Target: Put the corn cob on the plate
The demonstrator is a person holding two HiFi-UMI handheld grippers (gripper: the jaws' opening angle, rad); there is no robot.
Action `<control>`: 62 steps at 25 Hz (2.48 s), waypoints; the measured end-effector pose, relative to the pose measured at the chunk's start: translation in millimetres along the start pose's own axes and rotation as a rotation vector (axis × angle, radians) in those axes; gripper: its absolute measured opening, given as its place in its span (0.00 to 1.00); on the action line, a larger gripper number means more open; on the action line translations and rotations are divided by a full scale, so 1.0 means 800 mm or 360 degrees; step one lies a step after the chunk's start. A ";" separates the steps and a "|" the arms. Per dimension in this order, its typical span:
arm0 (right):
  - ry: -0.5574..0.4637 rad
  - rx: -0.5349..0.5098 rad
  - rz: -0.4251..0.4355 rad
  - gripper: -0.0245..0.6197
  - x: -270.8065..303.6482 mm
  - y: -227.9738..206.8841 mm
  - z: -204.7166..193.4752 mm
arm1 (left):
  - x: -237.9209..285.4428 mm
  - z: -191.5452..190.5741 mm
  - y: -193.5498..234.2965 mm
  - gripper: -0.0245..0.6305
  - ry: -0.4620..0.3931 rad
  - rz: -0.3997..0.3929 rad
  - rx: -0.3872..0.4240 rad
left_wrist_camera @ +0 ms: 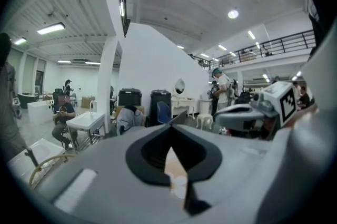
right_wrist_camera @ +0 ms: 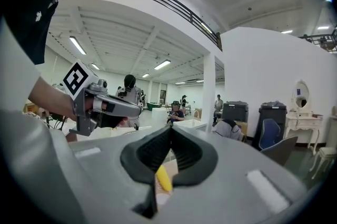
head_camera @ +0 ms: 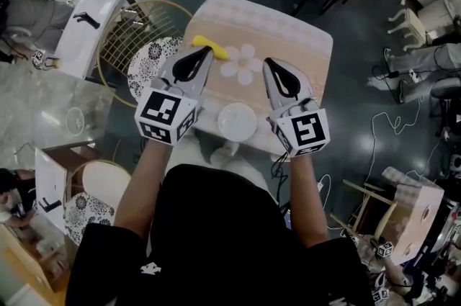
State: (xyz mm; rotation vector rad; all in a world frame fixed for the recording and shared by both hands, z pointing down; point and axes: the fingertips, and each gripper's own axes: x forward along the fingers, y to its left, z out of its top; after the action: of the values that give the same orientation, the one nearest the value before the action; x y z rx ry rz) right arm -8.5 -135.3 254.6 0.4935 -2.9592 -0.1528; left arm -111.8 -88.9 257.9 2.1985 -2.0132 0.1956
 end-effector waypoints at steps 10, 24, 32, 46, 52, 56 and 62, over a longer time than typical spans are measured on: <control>0.0090 -0.0003 -0.0088 0.04 0.034 0.000 -0.008 | 0.015 -0.024 0.039 0.05 0.0120 -0.0164 0.0092; 0.0270 0.0066 -0.0222 0.04 0.132 0.001 -0.052 | 0.065 -0.083 0.135 0.05 0.0355 -0.0484 0.0249; 0.0405 0.0105 -0.0230 0.04 0.164 -0.002 -0.101 | 0.094 -0.136 0.149 0.05 0.0524 -0.0641 0.0359; 0.0599 0.0253 -0.0213 0.05 0.198 -0.013 -0.210 | 0.143 -0.235 0.169 0.14 0.0785 -0.0809 0.0344; 0.0725 0.0330 -0.0187 0.07 0.207 -0.010 -0.258 | 0.152 -0.285 0.178 0.19 0.0921 -0.0862 0.0409; 0.0722 0.0326 -0.0149 0.08 0.222 -0.007 -0.273 | 0.157 -0.316 0.184 0.22 0.1022 -0.0937 0.0556; 0.0785 0.0352 -0.0104 0.14 0.235 0.000 -0.304 | 0.167 -0.357 0.192 0.27 0.1133 -0.1020 0.0678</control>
State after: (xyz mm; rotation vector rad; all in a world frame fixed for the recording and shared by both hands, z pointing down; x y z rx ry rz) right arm -147.9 -216.4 516.3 0.5598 -2.4858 0.2571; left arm -250.7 -174.6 568.4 2.3761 -0.9050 1.1932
